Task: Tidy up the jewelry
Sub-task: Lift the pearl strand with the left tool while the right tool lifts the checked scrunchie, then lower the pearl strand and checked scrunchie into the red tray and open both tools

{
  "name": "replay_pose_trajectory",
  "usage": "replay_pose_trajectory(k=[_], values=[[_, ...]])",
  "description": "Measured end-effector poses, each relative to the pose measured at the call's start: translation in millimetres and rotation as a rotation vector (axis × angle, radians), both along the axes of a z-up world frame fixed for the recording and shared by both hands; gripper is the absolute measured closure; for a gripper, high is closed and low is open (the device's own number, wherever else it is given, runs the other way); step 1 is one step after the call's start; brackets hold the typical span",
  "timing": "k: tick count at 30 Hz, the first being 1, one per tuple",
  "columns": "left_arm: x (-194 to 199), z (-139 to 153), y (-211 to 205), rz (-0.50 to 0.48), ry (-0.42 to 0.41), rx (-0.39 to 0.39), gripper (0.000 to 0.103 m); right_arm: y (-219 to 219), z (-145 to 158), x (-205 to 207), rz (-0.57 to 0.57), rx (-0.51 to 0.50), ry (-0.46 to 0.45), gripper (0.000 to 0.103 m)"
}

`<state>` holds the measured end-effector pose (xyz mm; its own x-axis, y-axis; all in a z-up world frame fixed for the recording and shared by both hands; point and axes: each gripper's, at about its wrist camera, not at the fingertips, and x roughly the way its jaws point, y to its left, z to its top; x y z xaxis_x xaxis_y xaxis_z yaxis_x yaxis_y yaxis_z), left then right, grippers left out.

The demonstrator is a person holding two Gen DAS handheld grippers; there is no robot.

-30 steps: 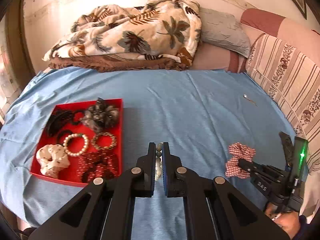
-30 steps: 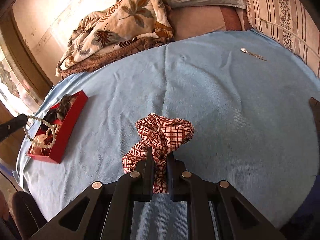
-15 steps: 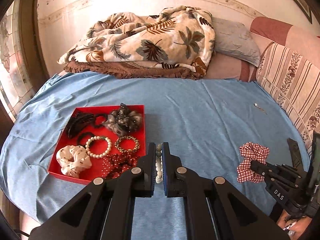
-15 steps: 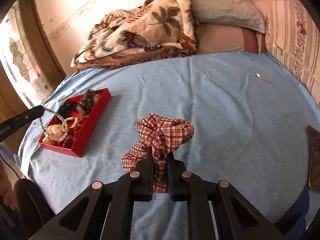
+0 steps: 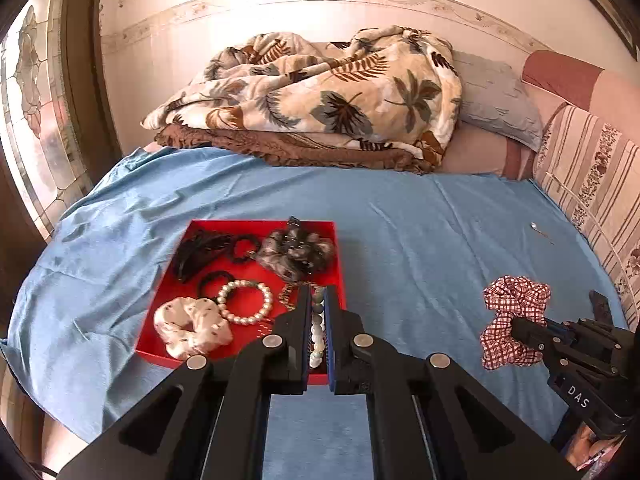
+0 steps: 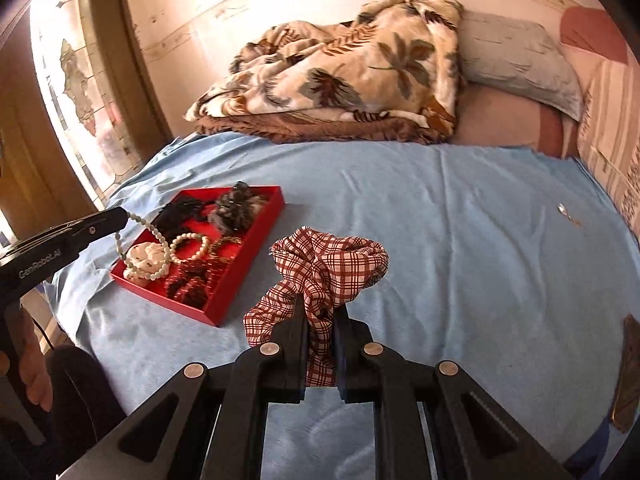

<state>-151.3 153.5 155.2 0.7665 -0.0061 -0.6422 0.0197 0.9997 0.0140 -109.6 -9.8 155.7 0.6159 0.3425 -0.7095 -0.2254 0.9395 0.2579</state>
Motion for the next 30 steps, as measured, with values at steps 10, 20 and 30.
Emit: replay_pose_trajectory(k=[10,20,30], values=[[12.8,13.8,47.8,0.024,-0.013,-0.042,0.097,42.4,13.6,17.9,0.088,0.018,-0.005,0.091],[43.2,30.6,99.1,0.059,-0.044,-0.119,0.097,103.0,32.7,38.8,0.199,0.04,-0.045,0.091],[104.6,-1.3,134.8,0.021,0.011,-0.295,0.097,127.9,15.1,56.6,0.222,-0.001,0.009,0.091]])
